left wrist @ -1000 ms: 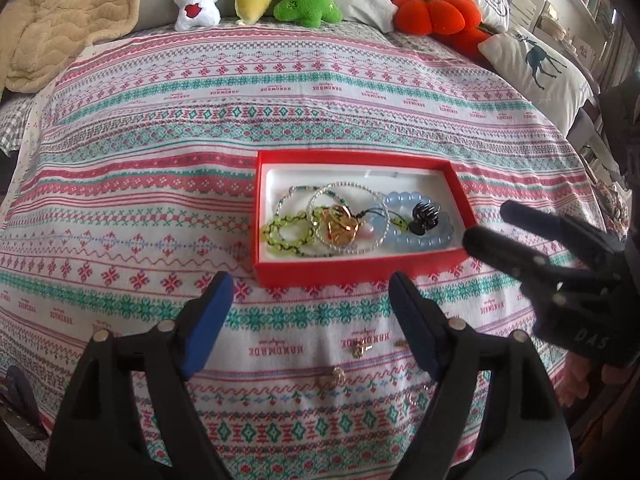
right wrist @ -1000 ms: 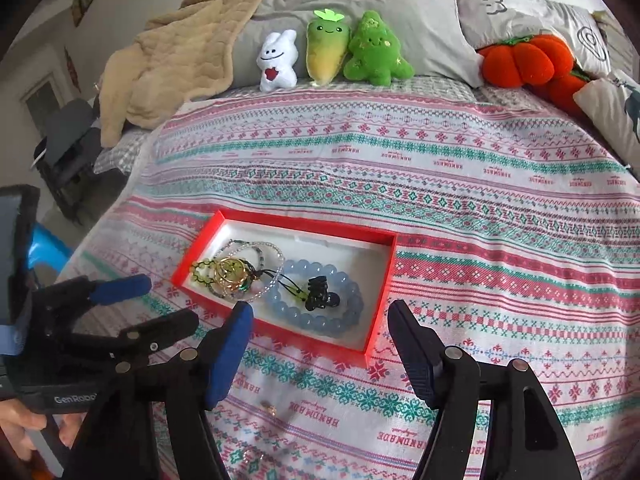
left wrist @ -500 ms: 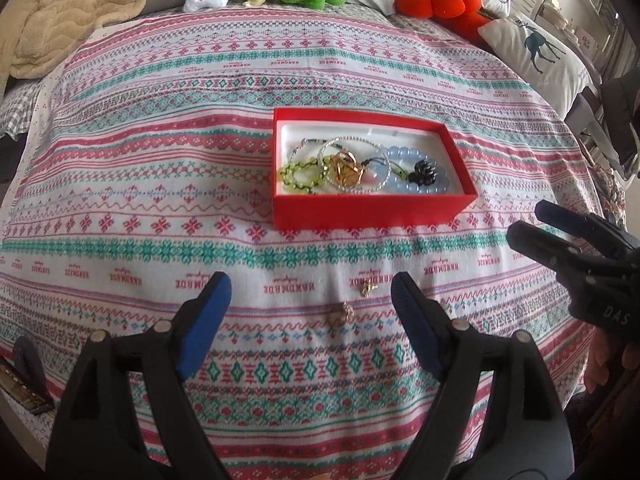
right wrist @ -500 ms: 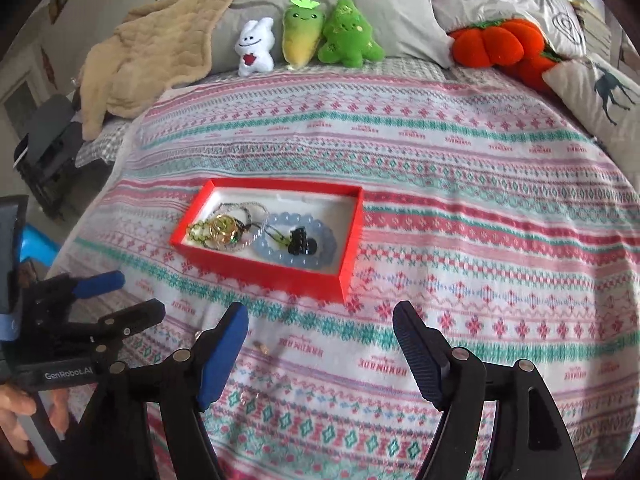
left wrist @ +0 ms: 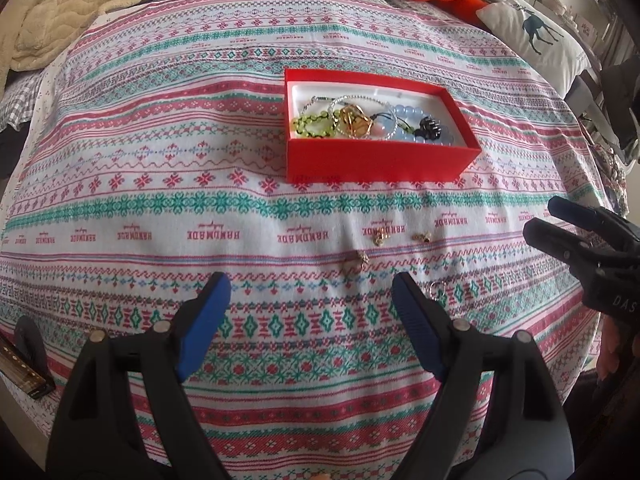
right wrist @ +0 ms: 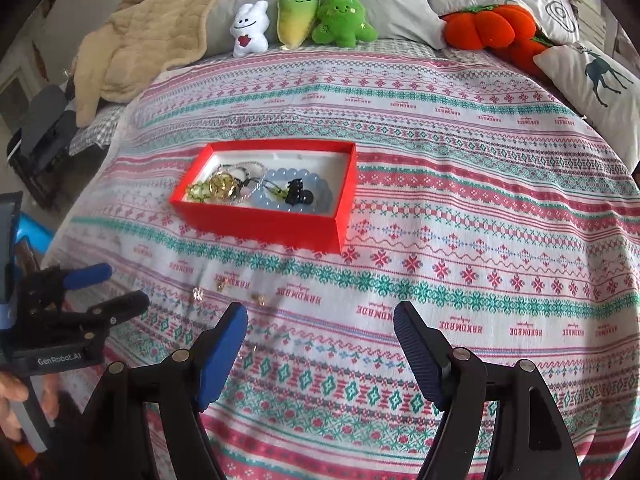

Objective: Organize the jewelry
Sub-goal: 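Grasp a thin gold hoop with the left gripper while the right grasps a small silver hoop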

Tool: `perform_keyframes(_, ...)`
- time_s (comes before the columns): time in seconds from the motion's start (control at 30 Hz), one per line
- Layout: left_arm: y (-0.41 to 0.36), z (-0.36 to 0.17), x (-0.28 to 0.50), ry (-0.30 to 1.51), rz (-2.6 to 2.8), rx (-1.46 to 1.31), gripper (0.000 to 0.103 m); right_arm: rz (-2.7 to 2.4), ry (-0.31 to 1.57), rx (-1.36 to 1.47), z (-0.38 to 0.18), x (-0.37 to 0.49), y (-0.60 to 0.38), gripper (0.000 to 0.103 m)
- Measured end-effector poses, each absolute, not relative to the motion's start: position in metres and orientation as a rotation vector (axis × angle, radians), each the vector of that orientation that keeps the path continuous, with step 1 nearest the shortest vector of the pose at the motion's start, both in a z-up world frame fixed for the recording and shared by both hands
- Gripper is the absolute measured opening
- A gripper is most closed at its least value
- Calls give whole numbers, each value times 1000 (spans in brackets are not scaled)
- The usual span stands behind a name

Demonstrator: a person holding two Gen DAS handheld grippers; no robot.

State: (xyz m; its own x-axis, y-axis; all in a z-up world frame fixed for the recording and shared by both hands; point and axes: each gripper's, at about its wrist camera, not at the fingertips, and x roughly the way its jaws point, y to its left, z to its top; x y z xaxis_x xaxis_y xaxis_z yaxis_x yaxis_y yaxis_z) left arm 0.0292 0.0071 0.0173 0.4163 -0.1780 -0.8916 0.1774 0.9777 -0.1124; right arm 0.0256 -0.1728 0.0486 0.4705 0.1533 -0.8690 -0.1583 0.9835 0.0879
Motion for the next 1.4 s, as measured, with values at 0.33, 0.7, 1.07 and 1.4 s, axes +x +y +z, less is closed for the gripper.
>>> perform_keyframes(0.33, 19, -1, 18, 1120, -252, 18, 83, 201, 1116, -108, 20, 7, -171, 77)
perform_keyframes(0.7, 6, -12, 14, 989, -395, 47, 60, 202, 1141, -138, -6, 4, -176, 77)
perform_keyframes(1.07, -19, -28, 33, 989, -490, 98, 40, 235, 1141, -147, -15, 13, -171, 77)
perform_keyframes(1.4, -22, -32, 45, 1008, -452, 119, 22, 277, 1140, -214, -24, 17, -154, 77)
